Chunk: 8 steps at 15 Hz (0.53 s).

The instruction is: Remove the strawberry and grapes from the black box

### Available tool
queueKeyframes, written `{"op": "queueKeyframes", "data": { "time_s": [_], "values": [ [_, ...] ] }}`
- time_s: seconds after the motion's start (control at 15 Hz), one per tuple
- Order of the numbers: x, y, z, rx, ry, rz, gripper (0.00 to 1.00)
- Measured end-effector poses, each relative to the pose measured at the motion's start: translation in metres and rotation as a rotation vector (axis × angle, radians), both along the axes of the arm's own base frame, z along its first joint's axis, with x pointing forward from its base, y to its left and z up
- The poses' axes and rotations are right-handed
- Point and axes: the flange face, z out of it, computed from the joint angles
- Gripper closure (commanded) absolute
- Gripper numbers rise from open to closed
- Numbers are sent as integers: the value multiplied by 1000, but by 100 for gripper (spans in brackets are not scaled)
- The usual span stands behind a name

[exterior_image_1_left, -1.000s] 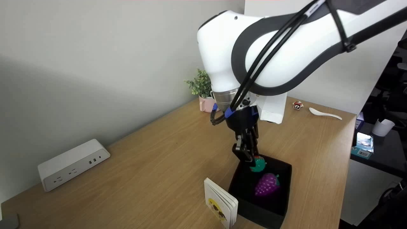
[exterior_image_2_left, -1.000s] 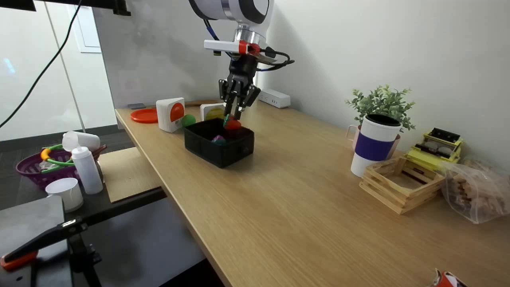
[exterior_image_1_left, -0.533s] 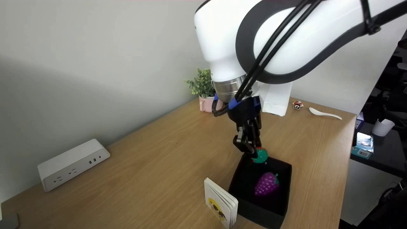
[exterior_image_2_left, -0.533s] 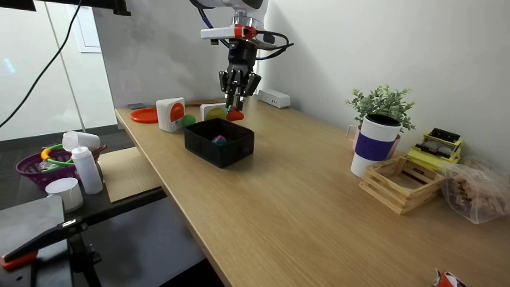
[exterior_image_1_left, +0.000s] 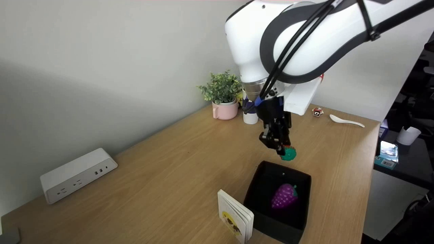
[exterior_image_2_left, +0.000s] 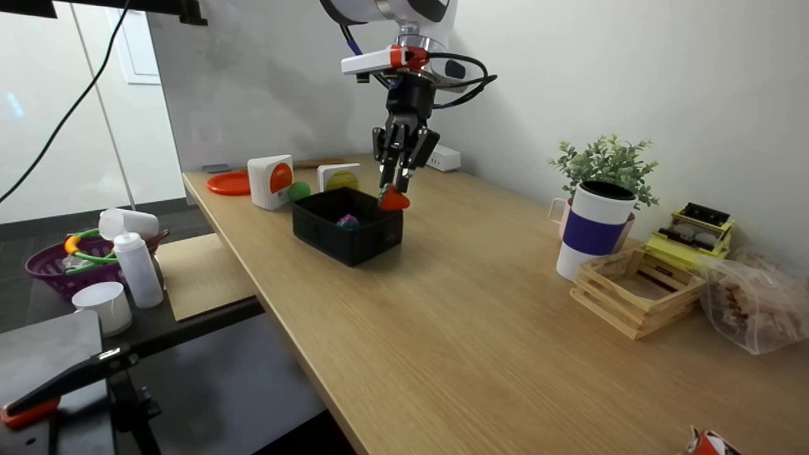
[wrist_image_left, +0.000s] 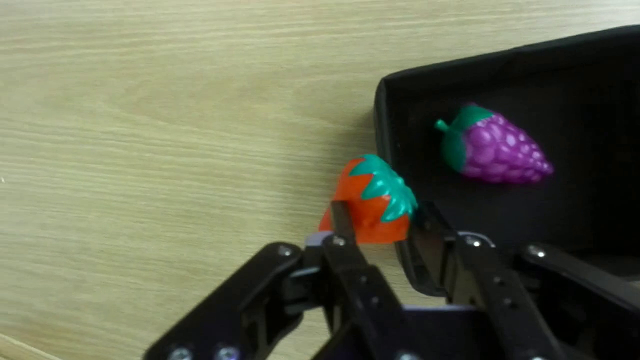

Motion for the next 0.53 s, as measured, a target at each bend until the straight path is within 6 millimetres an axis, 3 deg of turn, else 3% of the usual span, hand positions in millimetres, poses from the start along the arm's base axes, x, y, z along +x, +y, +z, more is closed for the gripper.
{"op": "queueKeyframes", "data": {
  "time_s": [0.53],
  "values": [
    [-11,-62,-33,92,21,-108,88]
  ]
}}
